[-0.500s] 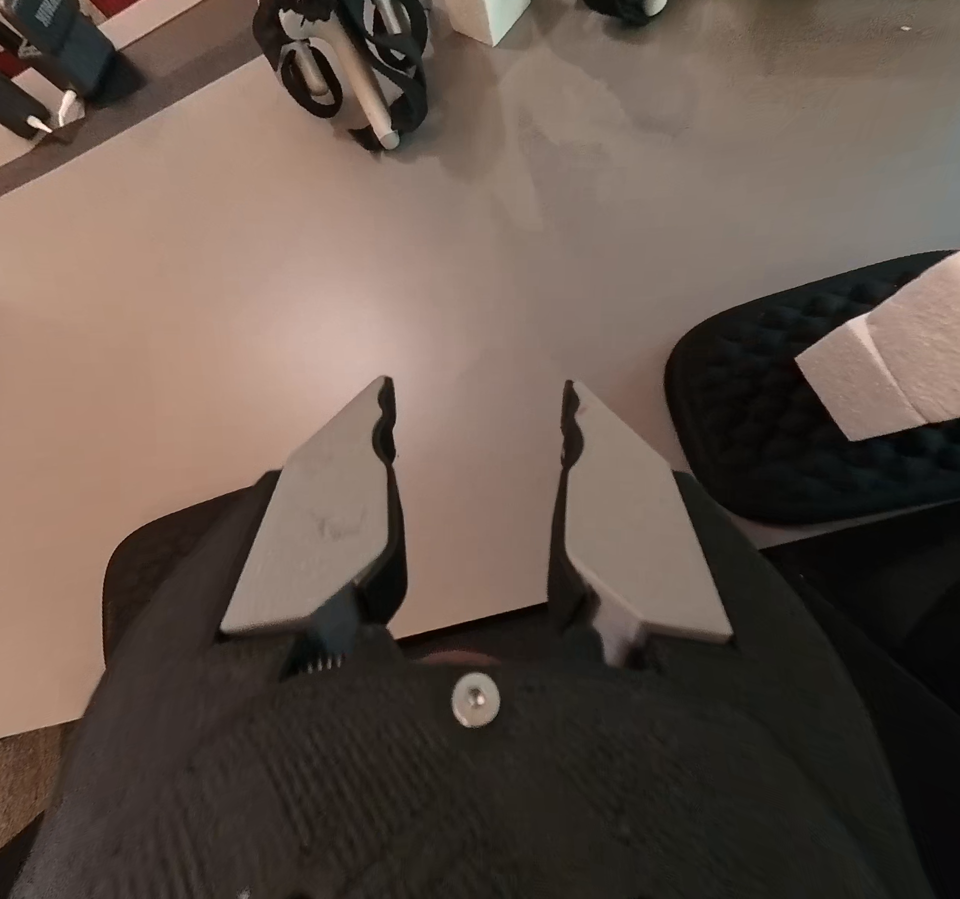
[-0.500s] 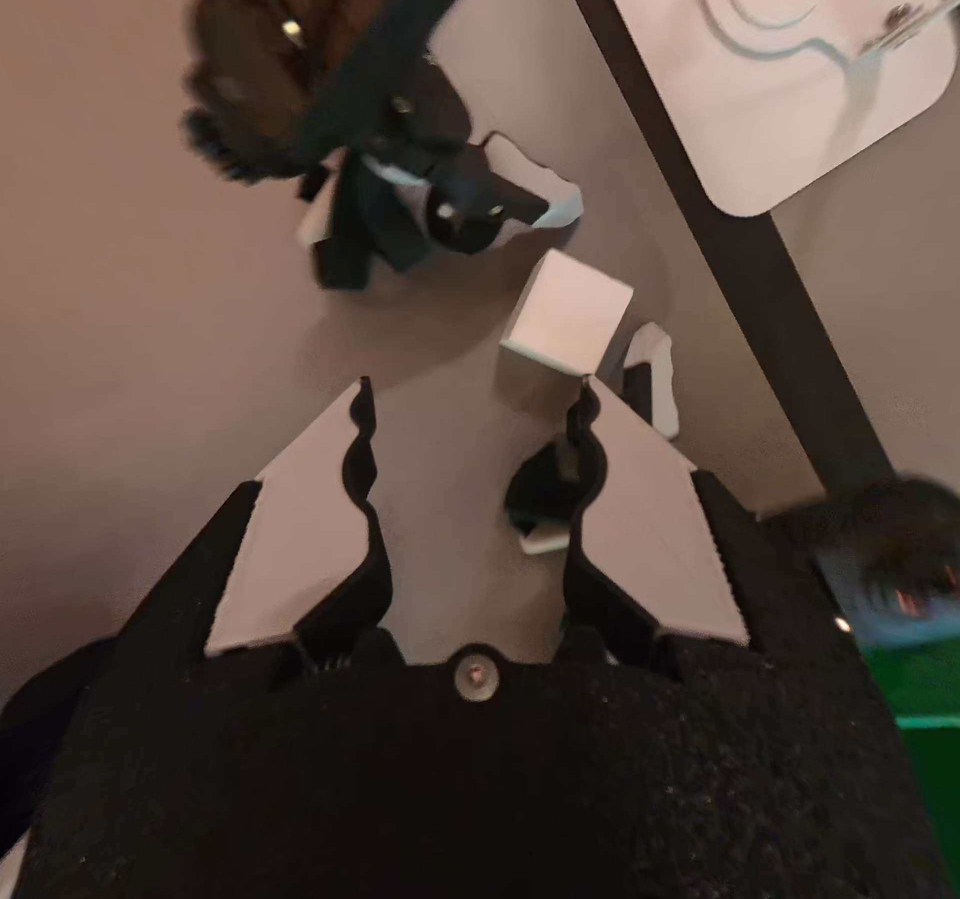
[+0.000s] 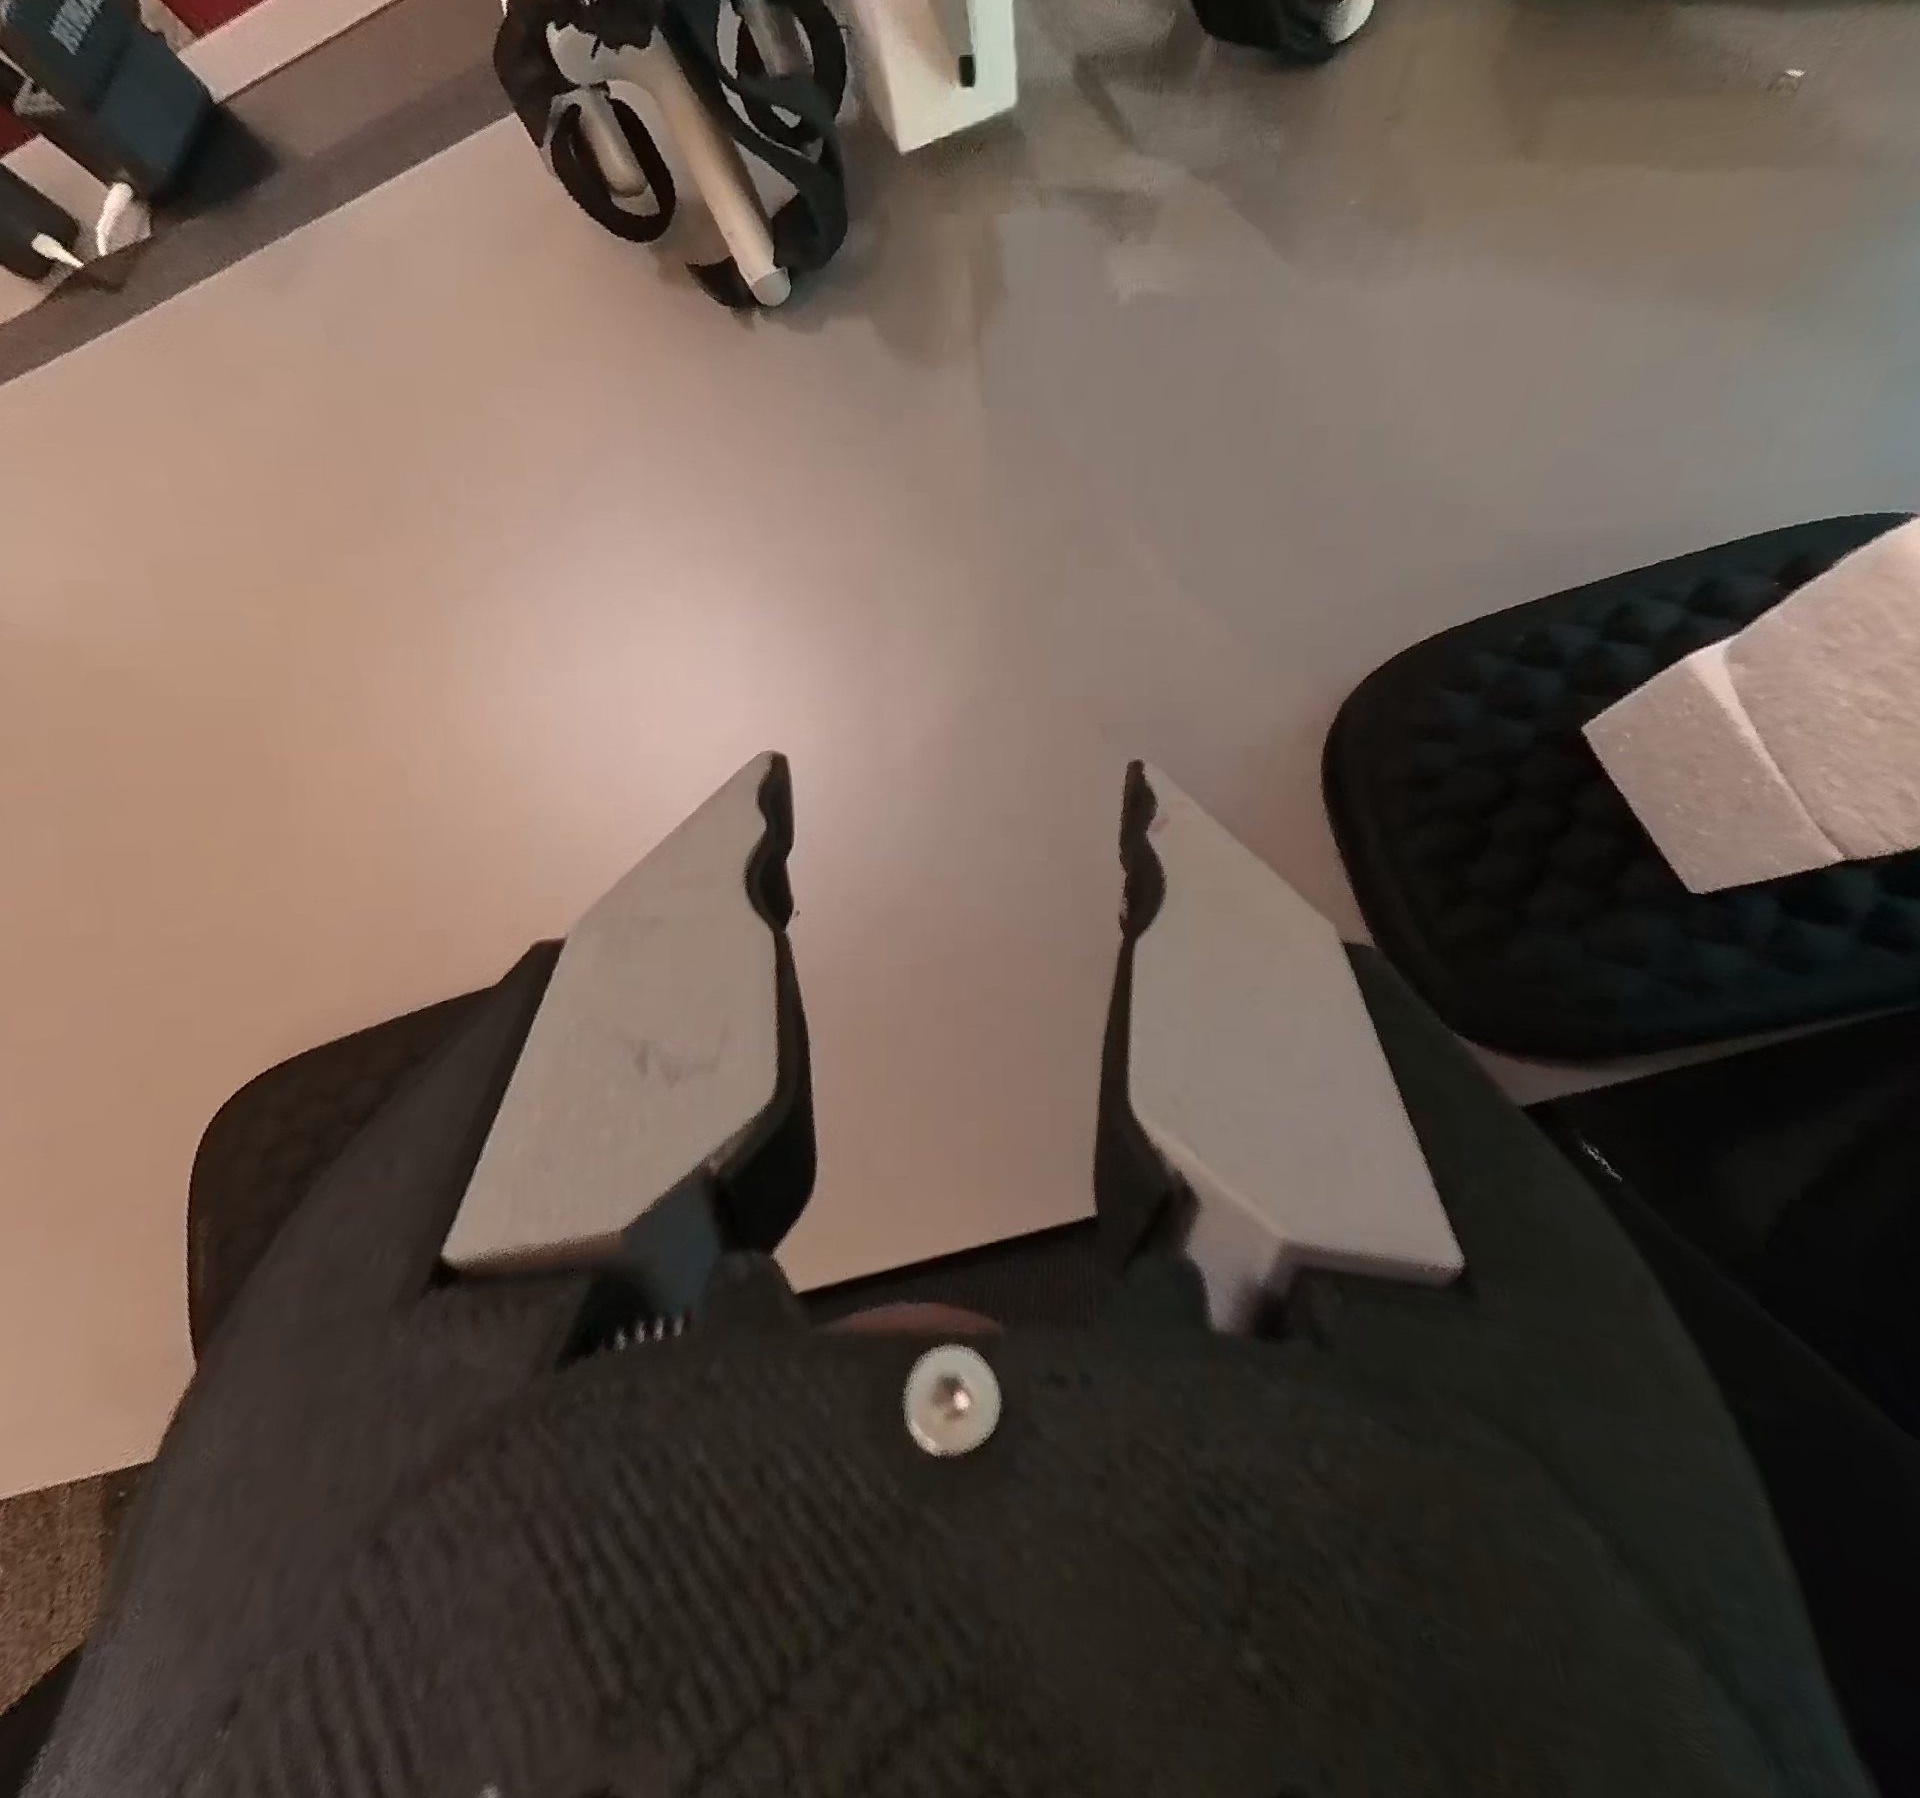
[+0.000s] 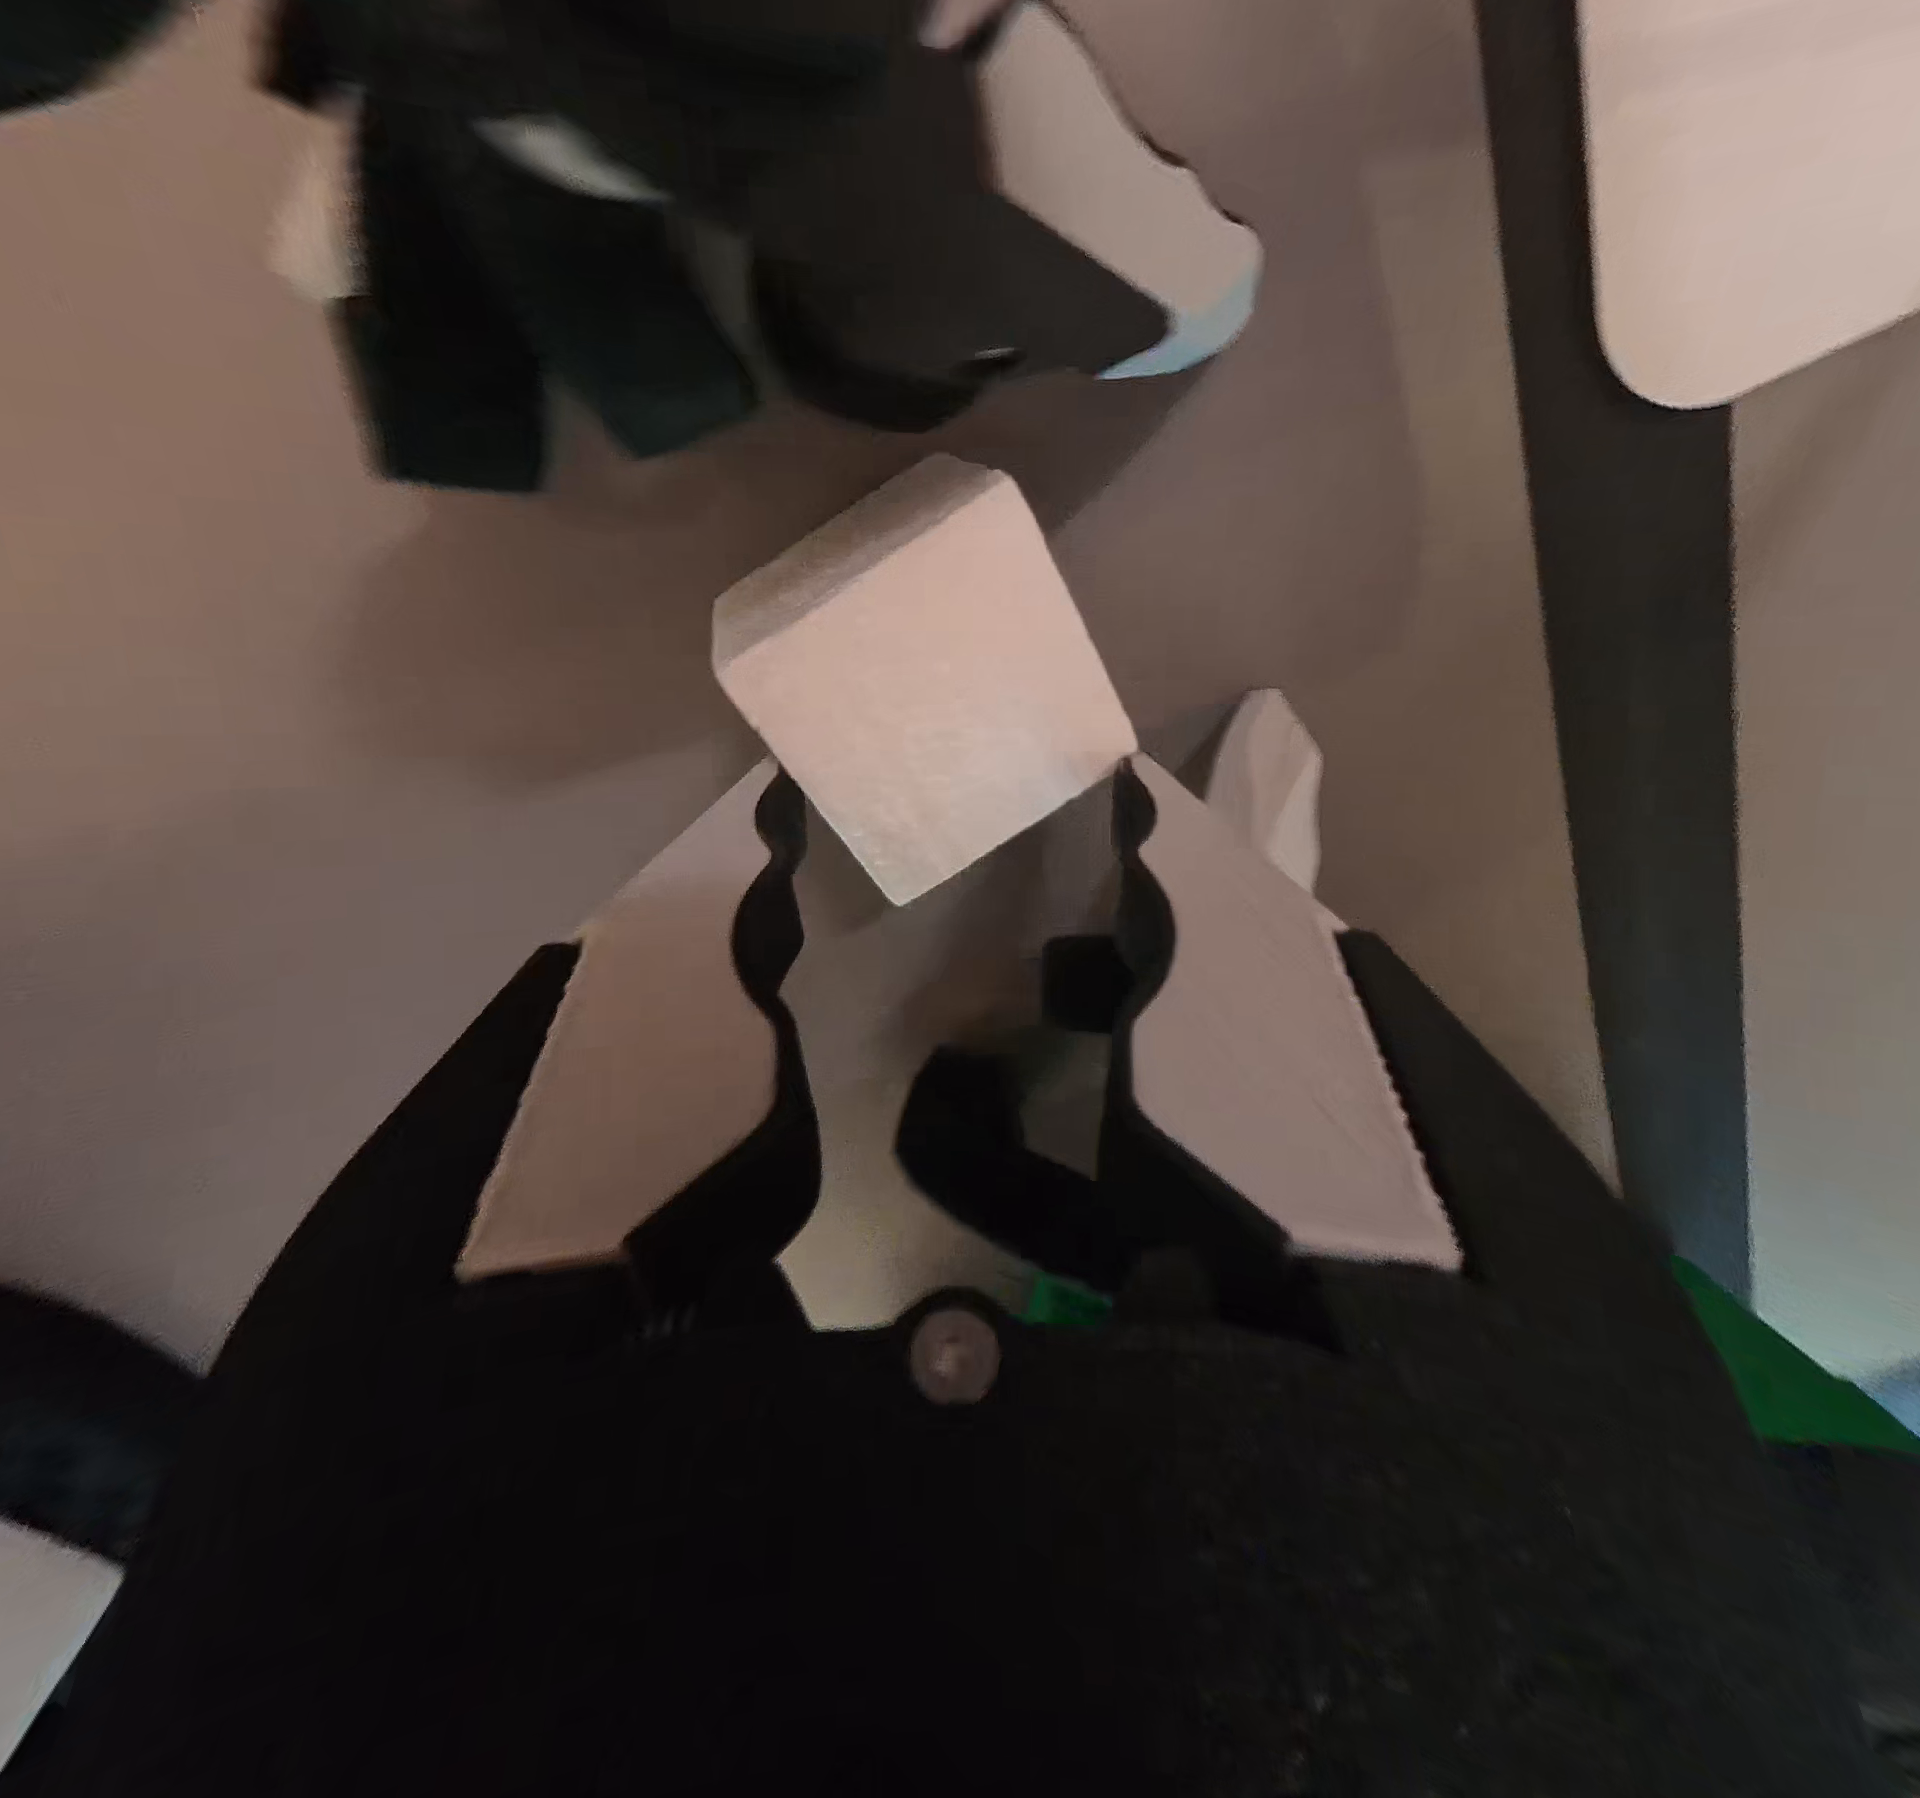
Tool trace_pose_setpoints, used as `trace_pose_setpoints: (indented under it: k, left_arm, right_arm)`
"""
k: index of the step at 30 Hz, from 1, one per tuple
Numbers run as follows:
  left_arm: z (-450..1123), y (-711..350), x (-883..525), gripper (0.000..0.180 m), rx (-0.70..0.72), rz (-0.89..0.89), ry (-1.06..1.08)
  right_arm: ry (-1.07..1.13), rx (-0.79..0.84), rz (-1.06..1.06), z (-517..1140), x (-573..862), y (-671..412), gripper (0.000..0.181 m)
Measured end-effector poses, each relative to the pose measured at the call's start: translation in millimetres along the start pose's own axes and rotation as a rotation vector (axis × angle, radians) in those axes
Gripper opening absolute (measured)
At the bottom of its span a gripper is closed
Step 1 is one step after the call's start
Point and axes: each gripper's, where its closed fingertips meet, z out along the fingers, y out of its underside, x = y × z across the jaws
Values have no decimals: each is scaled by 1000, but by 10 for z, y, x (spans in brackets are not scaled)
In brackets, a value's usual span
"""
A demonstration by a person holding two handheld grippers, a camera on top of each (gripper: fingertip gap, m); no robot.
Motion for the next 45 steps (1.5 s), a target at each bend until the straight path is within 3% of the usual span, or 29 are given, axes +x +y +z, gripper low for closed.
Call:
trace_pose_setpoints:
  k: [4,13,20,21,26,31,38,45]
  left_arm:
    - [-14,-23,22,61,16,6,13]
    - [-81,-127,109,62,69,32,65]
    - [-631,-1008,312,76,338,-38,444]
    - [-658,-1113,332,84,331,-50,498]
    - [-607,-1344,441,93,291,63,552]
    - [-695,-1361,716,58,324,245,544]
    - [-821,-1383,886,56,382,281,558]
    - [-1289,-1480,1111,57,521,182,902]
  right_arm:
    - [-138,145,-93,-403,-477,69,59]
    - [-215,464,-192,-1701,-1130,805,59]
    - [-192,619,-358,-2551,-1586,910,59]
    - [-185,627,-383,-2619,-1648,907,59]
    - [-220,635,-454,-2769,-1923,971,59]
    - [-289,599,-483,-2764,-2125,1146,59]
    - [-388,641,-502,-2849,-2178,1340,61]
    - [-667,796,-524,-3259,-2460,1434,70]
